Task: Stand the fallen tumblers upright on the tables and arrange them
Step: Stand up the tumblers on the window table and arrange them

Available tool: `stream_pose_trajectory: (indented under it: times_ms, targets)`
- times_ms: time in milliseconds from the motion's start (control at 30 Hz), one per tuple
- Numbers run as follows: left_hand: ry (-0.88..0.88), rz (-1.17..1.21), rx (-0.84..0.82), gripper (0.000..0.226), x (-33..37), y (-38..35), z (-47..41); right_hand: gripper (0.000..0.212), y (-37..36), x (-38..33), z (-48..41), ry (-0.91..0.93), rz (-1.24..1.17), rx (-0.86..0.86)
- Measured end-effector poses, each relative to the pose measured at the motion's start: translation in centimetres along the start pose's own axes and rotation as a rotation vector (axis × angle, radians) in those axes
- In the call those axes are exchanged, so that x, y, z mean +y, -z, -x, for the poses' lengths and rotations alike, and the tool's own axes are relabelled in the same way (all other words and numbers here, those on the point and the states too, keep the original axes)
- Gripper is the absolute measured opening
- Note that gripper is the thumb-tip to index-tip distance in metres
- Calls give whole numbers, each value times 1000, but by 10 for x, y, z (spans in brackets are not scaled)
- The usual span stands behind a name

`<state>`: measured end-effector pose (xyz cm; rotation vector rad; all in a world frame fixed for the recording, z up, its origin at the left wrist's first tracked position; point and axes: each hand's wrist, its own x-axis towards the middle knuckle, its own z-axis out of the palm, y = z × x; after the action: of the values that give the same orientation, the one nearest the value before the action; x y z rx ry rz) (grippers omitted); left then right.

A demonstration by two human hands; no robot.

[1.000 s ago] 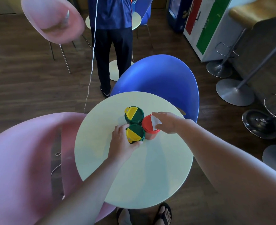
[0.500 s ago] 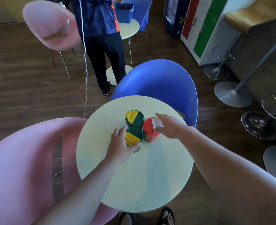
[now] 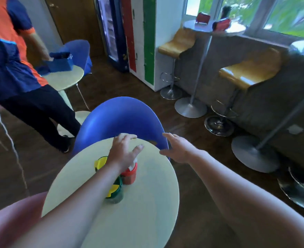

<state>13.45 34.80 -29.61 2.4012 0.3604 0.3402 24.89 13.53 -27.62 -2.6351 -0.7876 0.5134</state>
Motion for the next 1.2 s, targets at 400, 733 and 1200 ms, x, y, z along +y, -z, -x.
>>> stream_pose_trajectory:
  times_ms: [400,733,1200]
  targets:
    - [-502,116,-145,54,242,-147,-50,85,117,195,134,-281,-294,360]
    - [-604,356,-150,51,484,-279,-74,78,267,381,241,-302,-257,581]
    - [-729,361,-204,41,626,-390,-215,77,396,548,210,-381,-232,763]
